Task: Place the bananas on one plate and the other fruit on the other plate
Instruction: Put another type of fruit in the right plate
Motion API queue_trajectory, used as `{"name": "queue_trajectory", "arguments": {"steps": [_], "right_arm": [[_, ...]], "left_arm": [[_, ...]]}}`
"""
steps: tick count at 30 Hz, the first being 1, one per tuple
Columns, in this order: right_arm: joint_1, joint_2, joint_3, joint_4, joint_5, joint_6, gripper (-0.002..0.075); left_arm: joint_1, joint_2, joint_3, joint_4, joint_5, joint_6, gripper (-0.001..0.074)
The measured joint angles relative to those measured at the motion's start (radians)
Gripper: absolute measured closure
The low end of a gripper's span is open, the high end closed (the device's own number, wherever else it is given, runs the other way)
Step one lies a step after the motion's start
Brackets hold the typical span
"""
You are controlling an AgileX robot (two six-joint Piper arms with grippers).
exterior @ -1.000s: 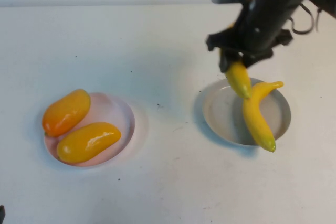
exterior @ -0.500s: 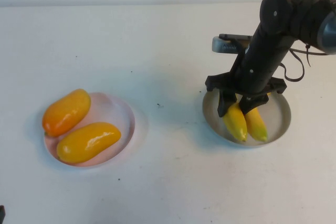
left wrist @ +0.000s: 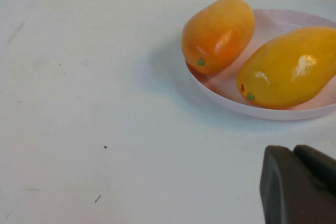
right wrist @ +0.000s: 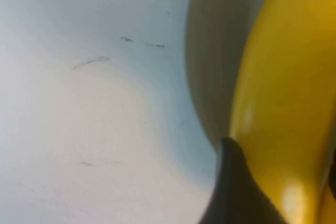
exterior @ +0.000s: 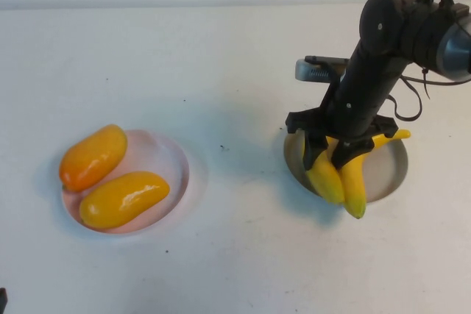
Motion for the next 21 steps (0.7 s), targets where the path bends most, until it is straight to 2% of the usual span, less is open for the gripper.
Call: {"name": "queue_trajectory", "arguments": {"steps": [6, 14, 18, 21], "right_arm": [[0.000, -0.006, -0.027, 0.044, 0.000, 0.000, 0.0380], [0.000, -0.140, -0.037, 0.044, 0.004, -0.002, 0.0386], [0.010, -0.238, -0.035, 0.044, 0.006, -0.002, 0.0467], [0.039, -0.330, -0.003, 0.042, 0.008, -0.006, 0.0560]], "left_arm": [[0.000, 0.000, 0.000, 0.000, 0.000, 0.000, 0.0738], [0.000, 0.000, 0.000, 0.000, 0.000, 0.000, 0.0738], [0.000, 0.000, 0.000, 0.000, 0.000, 0.000, 0.0738], [0.000, 0.000, 0.000, 0.000, 0.000, 0.000, 0.0738]]}}
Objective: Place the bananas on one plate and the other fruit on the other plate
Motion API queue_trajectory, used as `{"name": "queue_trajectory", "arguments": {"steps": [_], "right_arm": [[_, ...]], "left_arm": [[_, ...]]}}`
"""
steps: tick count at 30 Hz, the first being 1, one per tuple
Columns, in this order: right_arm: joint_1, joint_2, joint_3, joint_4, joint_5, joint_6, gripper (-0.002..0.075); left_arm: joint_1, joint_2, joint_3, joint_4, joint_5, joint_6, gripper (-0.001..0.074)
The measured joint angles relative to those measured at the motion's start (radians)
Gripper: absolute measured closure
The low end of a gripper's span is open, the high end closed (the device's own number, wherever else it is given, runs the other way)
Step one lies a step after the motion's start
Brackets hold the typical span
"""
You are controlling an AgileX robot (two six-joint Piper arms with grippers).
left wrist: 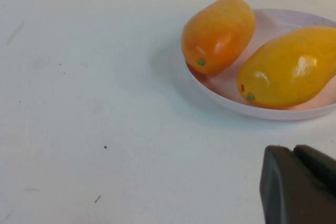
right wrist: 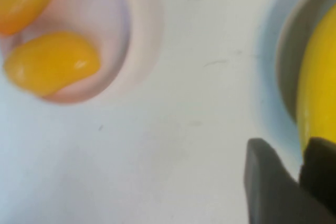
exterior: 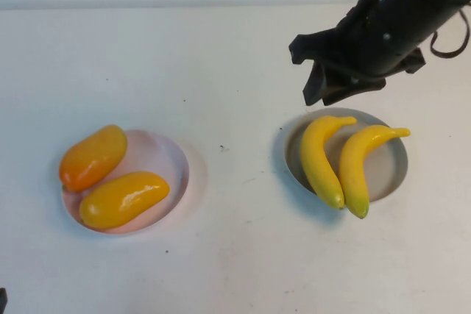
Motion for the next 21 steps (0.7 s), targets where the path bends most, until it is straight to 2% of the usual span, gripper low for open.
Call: {"name": "queue_trajectory", "arguments": {"steps": [4, 6, 13, 21], "right_arm": [[0.054, -0.149, 0.114, -0.013, 0.004, -0.016, 0.0684], [0.077, -0.230, 0.200, -0.031, 0.008, -0.019, 0.0717], [0.100, -0.438, 0.407, -0.090, 0.019, -0.041, 0.0739], [0.100, -0.476, 0.567, -0.085, -0.038, -0.253, 0.0741]], "left_arm": [[0.000, 0.000, 0.000, 0.000, 0.000, 0.000, 0.0738], [0.000, 0.000, 0.000, 0.000, 0.000, 0.000, 0.0738], [0.000, 0.000, 0.000, 0.000, 0.000, 0.000, 0.0738], [0.000, 0.000, 0.000, 0.000, 0.000, 0.000, 0.0738]]}}
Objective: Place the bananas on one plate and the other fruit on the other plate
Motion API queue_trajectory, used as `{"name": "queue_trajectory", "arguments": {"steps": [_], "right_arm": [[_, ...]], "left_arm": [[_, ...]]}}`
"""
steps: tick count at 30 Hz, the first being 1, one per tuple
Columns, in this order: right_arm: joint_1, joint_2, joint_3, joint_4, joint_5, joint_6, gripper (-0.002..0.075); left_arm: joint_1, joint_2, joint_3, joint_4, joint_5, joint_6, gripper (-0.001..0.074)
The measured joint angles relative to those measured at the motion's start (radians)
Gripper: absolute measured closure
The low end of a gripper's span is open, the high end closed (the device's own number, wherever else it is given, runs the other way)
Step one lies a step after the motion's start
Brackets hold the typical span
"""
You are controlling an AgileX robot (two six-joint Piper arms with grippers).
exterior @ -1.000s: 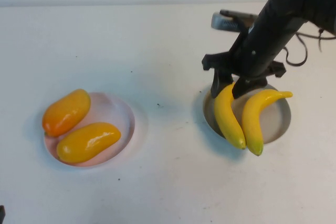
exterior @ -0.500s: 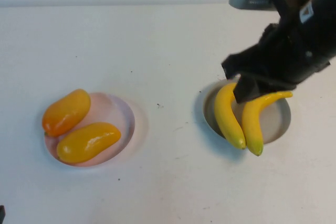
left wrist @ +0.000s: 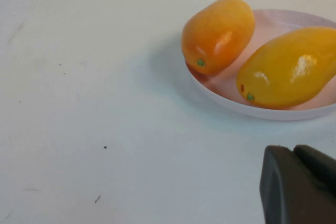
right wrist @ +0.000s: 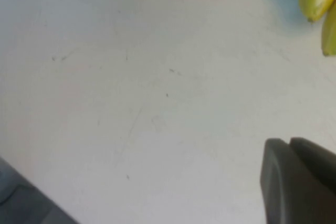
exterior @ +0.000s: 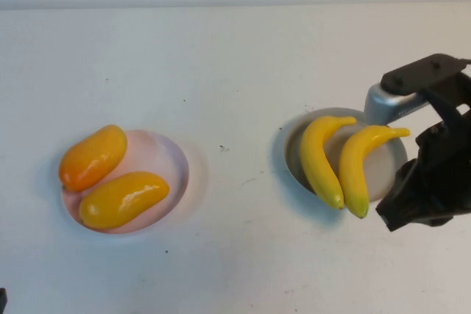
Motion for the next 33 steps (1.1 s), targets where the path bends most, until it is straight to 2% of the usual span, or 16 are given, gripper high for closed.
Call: {"name": "queue_trajectory", "arguments": {"steps": [5, 12, 22, 27, 33], "right_arm": [[-0.016, -0.058, 0.177, 0.074, -0.277, -0.155, 0.0741], [-0.128, -0.340, 0.502, 0.092, -0.639, -0.210, 0.0742], [-0.382, -0.862, 0.902, 0.096, -0.787, -0.214, 0.0742], [-0.409, -1.100, 1.049, 0.100, -0.888, -0.214, 0.0741], [-0.409, -1.237, 1.166, 0.104, -1.021, -0.214, 0.0741]], "left_arm": [[0.000, 0.000, 0.000, 0.000, 0.000, 0.000, 0.0738], [0.000, 0.000, 0.000, 0.000, 0.000, 0.000, 0.0738], [0.000, 0.000, 0.000, 0.000, 0.000, 0.000, 0.0738], [0.000, 0.000, 0.000, 0.000, 0.000, 0.000, 0.0738], [0.000, 0.000, 0.000, 0.000, 0.000, 0.000, 0.0738]]}}
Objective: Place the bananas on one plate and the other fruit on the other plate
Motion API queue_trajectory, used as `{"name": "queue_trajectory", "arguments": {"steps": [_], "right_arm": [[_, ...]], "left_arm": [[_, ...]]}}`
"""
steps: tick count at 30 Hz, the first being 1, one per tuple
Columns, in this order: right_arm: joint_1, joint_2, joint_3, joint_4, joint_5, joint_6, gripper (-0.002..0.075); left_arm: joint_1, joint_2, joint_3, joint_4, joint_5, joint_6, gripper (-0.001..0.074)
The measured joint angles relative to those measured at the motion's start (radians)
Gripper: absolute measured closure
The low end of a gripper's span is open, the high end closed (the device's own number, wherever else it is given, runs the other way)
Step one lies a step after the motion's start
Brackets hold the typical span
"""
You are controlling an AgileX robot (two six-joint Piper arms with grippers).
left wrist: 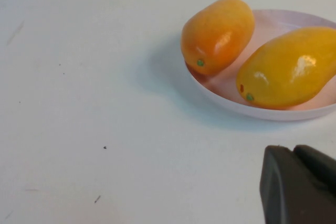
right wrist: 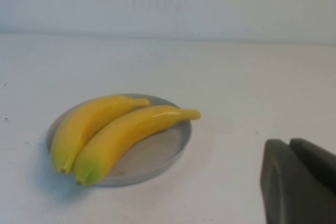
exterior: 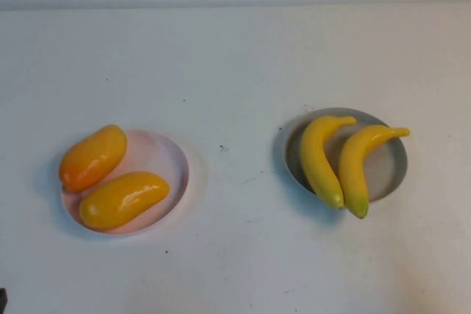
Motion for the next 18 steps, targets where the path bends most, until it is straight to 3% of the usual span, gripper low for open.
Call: {"name": "queue_trajectory", "arguments": {"steps": [6, 18], "right_arm": [[0.000, -0.043, 0.026, 0.019, -0.002, 0.000, 0.0742], [-0.006, -0.047, 0.026, 0.011, 0.192, 0.000, 0.0741]], "left_arm": [[0.000, 0.000, 0.000, 0.000, 0.000, 0.000, 0.0738], [0.000, 0.000, 0.000, 0.000, 0.000, 0.000, 0.0738]]}}
